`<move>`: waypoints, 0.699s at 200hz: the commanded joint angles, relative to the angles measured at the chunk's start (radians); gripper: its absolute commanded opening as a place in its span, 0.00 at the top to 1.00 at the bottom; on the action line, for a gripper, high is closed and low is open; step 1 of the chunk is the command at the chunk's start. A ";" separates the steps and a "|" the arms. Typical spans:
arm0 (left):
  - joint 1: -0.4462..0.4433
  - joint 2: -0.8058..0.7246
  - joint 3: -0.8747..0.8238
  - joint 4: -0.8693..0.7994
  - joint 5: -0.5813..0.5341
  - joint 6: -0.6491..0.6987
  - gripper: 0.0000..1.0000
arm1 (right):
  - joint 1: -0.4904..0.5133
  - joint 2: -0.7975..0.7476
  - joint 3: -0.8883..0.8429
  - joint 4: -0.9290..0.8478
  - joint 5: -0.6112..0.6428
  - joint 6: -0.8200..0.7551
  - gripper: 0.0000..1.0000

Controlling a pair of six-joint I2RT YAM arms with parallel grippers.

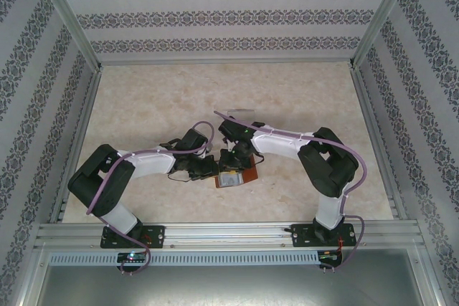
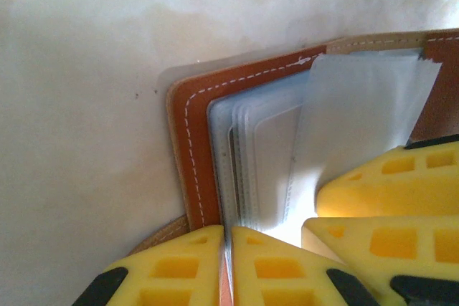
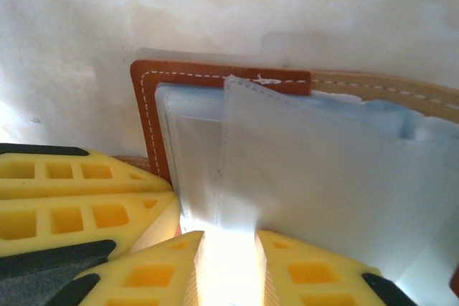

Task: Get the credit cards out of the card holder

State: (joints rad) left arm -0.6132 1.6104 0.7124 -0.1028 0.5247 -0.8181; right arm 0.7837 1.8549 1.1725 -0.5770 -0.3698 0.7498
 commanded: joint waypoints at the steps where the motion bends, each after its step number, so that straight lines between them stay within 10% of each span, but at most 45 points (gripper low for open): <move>1: 0.004 0.029 -0.011 -0.005 0.019 -0.007 0.87 | 0.015 0.013 0.029 -0.093 0.091 -0.024 0.70; 140: 0.004 0.043 0.005 -0.016 0.023 -0.002 0.87 | 0.046 0.015 0.123 -0.313 0.321 -0.084 0.46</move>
State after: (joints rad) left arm -0.6128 1.6222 0.7128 -0.0868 0.5491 -0.8185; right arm 0.8162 1.8603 1.2690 -0.8066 -0.1387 0.6884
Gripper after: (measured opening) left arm 0.129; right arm 0.534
